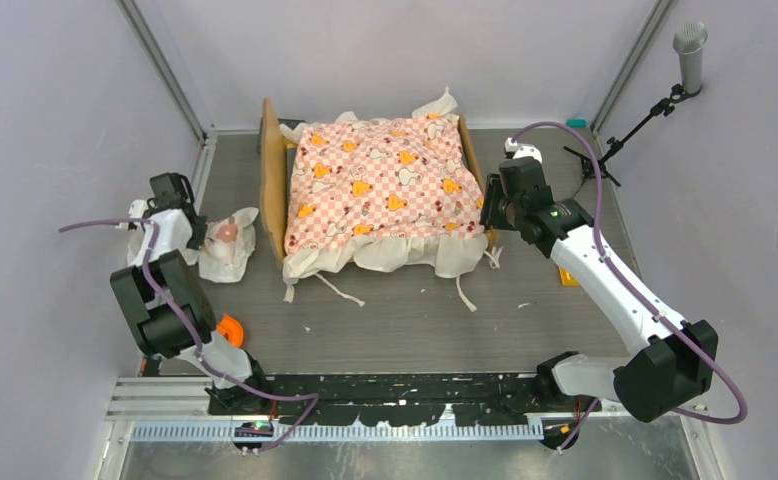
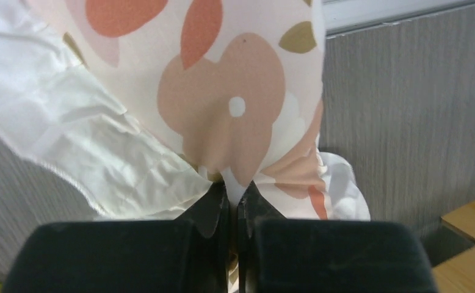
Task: Set up the pet bed
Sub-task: Pick up the pillow at the center of the board, then place the pillow on the mattress.
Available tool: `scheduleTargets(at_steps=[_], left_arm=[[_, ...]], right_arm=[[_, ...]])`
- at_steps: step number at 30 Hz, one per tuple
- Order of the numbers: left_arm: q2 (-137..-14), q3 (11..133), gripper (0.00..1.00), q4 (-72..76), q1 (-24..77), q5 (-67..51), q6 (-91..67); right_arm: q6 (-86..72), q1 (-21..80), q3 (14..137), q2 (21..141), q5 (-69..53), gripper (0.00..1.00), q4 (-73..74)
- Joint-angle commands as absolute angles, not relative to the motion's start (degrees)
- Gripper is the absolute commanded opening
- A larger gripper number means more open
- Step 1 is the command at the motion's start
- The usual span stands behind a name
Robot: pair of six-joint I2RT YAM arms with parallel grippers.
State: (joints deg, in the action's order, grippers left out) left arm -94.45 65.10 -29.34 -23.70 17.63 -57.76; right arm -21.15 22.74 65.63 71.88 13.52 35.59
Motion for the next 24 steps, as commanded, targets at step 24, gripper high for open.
scheduleTargets(at_steps=[24], left_arm=[[-63.09, 81.86, 0.0, -14.8, 19.62, -3.76, -30.16]], right_arm=[[-12.89, 22.63, 62.56, 53.87, 9.26, 0.49, 31.02]])
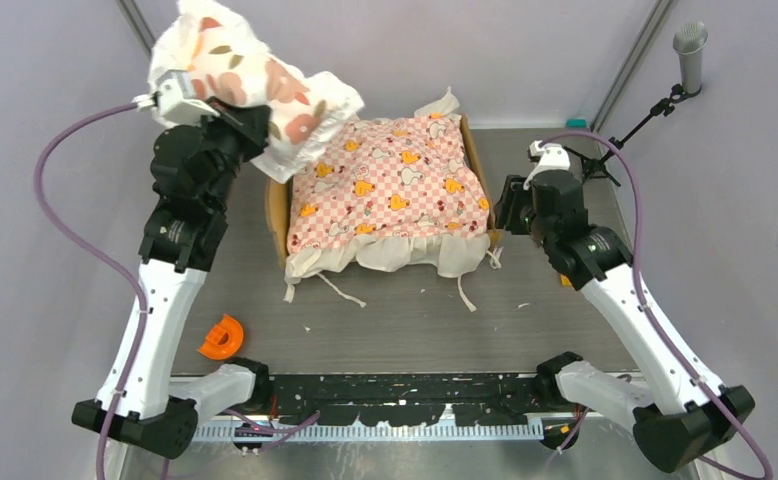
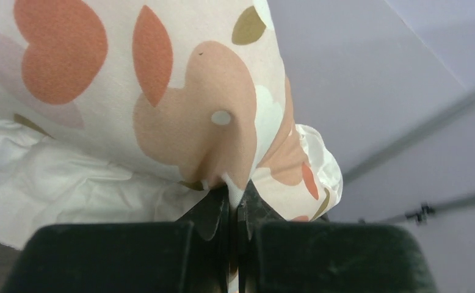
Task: Set up the pet bed
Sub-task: Place the pillow on the mattress.
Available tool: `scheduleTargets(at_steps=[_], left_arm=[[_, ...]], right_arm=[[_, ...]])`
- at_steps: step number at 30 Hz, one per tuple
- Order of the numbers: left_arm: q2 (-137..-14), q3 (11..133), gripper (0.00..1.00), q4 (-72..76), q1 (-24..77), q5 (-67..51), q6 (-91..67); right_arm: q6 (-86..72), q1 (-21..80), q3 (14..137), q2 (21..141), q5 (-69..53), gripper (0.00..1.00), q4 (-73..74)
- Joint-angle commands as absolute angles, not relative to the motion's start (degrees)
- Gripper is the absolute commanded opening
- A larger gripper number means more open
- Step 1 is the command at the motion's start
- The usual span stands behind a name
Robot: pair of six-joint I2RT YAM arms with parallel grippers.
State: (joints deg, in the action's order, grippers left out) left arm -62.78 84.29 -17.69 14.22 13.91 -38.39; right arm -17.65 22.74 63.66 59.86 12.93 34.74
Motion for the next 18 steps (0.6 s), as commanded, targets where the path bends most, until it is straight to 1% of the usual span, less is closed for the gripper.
scheduleTargets(at_steps=[1, 2, 5, 9, 13, 18], left_arm=[[-62.39, 80.08, 0.0, -14.35, 22.58, -5.96, -27.48], [-61.42, 77.66, 0.0, -13.47, 25.88, -7.69, -24.07], [-58.39, 69.9, 0.0, -10.56, 35.45, -10.87, -16.99], [-56.64, 61.81, 0.0, -8.0, 45.0, -14.32, -13.13], [-55.69, 56.98, 0.0, -4.44, 51.28, -15.09, -11.22], [-55.38, 55.11, 0.0, -2.03, 55.79, -12.36, -10.38]], right_arm=[[-11.97, 22.62, 62.13, 51.77, 6.72, 0.51, 30.27], [-11.31, 22.65, 61.47, 49.75, 3.99, 0.53, 29.35], [-11.06, 22.65, 59.56, 43.97, -3.91, 0.62, 26.46], [-13.32, 22.67, 58.51, 38.29, -14.21, 0.66, 24.17], [-17.9, 22.62, 57.36, 34.31, -22.35, 0.72, 22.84], [-27.17, 22.68, 56.23, 33.54, -24.55, 0.74, 23.1]])
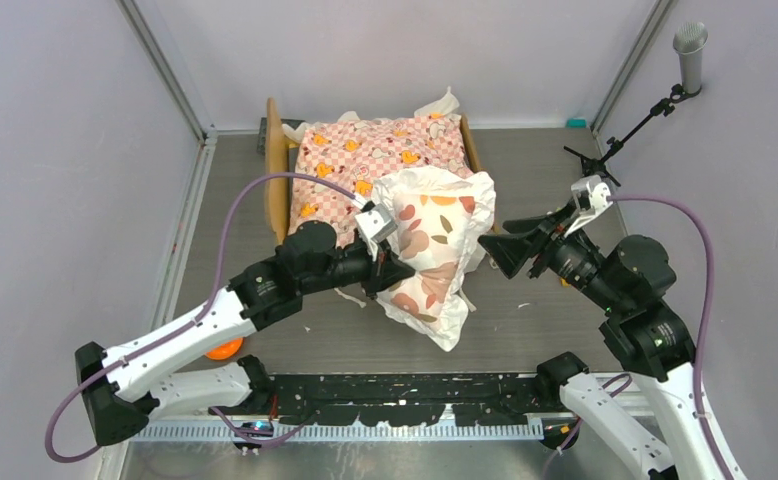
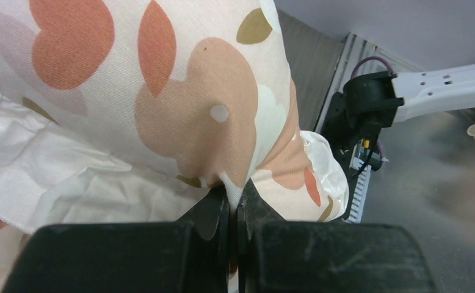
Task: Set up the pet bed
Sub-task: Place the pillow on the mattress.
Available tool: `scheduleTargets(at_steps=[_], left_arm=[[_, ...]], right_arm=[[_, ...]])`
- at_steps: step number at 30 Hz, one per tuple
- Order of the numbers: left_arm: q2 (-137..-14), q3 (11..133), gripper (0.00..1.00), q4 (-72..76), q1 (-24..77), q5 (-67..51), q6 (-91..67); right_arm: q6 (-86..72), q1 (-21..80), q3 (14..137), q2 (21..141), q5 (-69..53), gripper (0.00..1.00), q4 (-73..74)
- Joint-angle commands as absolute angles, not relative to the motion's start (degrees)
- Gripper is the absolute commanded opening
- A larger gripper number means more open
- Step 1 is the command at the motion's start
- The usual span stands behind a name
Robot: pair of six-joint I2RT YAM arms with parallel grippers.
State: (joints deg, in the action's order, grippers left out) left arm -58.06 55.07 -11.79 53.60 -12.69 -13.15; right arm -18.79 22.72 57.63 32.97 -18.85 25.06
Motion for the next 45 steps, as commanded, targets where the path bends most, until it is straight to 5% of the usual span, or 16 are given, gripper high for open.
scheduleTargets(at_steps=[1, 20, 23, 26, 27, 29, 31, 36, 45], left_arm=[[-55.23, 54.66, 0.0, -0.65, 56.23, -11.96, -10.64], [-58.04, 53.03, 0.0, 6.66, 57.38, -10.49, -13.24], [-58.46, 53.12, 0.0, 7.72, 57.39, -11.43, -13.88], [-58.51, 53.46, 0.01, 7.26, 57.34, -11.78, -13.89], [-58.22, 53.64, 0.08, 6.67, 57.34, -11.47, -13.86], [-57.02, 53.85, 0.27, 4.84, 57.39, -10.22, -13.89], [-54.69, 53.81, 0.53, 3.0, 57.39, -8.13, -14.4], [-47.25, 51.98, 0.84, 1.54, 57.39, -1.89, -16.01], [-43.24, 49.89, 0.93, 0.68, 57.36, 0.28, -16.65]], right_arm=[[-29.61, 22.63, 55.08, 33.51, -25.16, 0.74, 22.23], [-49.72, 23.11, 39.26, 36.0, -34.51, 0.77, -4.3], [-49.48, 23.2, 38.14, 37.41, -33.87, 0.67, -5.76], [-49.3, 23.2, 37.03, 38.12, -33.64, 0.36, -8.33], [-48.16, 23.14, 37.2, 37.9, -33.51, 0.21, -8.27], [-45.31, 23.2, 38.32, 36.53, -31.0, 0.07, -4.79], [-42.57, 23.21, 39.42, 34.46, -27.47, 0.02, -0.78], [-39.82, 23.2, 40.04, 31.69, -26.51, 0.01, 5.06], [-50.67, 23.2, 37.1, 33.66, -44.95, 0.01, -14.5]])
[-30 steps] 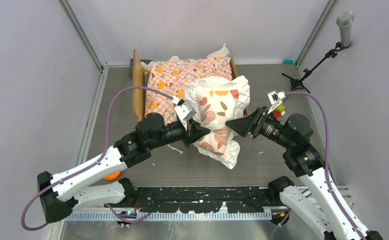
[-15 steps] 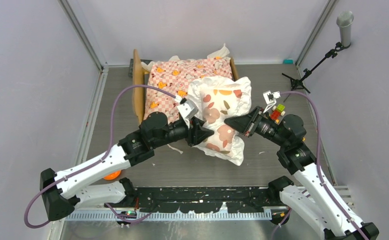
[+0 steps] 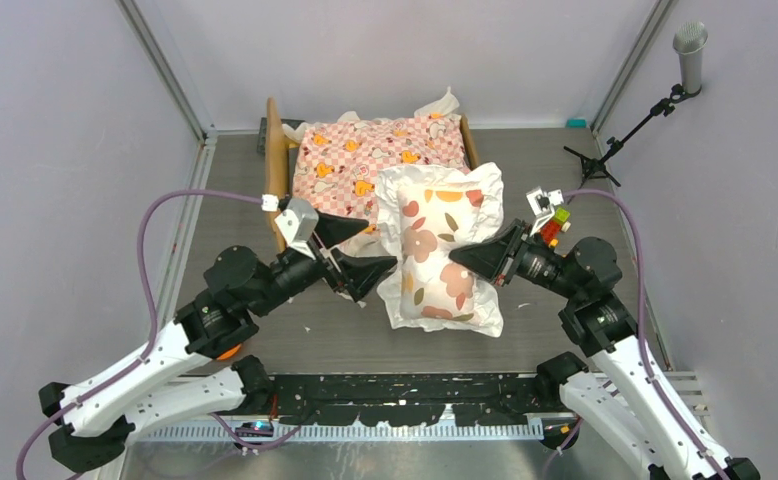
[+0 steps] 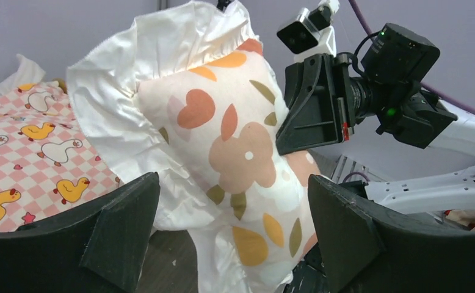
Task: Set up the pet bed
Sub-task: Place the pillow on the mattress.
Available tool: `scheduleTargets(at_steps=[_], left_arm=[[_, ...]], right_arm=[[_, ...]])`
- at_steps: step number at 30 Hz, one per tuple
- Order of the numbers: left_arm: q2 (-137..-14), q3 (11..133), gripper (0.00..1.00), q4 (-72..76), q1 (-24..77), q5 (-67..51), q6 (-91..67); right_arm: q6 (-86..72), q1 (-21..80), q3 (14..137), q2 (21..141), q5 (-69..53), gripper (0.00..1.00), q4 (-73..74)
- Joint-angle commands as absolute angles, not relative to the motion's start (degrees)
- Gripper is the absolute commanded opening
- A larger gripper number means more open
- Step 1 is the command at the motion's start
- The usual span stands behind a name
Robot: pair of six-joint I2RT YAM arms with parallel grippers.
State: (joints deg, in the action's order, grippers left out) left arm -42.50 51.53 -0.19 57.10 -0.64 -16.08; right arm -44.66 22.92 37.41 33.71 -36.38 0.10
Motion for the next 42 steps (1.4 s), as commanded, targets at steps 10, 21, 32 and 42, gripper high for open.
scheduleTargets(at_steps=[10, 21, 32, 42], left_arm=[[-45.77, 46.6, 0.91, 7.41, 57.37, -6.98, -20.62], [-49.88, 46.88, 0.0, 14.93, 57.39, -13.02, -26.36], [-50.67, 54.18, 0.0, -5.74, 57.32, 12.5, -22.59], [-59.08, 63.84, 0.0, -13.79, 57.3, 18.08, -24.03]], right_arm=[[-63.89, 23.2, 34.16, 36.42, -49.21, 0.01, -34.41], [-52.27, 23.2, 36.7, 36.42, -46.39, 0.25, -18.63], [-25.7, 23.21, 54.81, 33.9, -16.12, 0.67, 26.03], [-27.58, 31.23, 57.42, 42.22, -9.18, 0.8, 19.62]])
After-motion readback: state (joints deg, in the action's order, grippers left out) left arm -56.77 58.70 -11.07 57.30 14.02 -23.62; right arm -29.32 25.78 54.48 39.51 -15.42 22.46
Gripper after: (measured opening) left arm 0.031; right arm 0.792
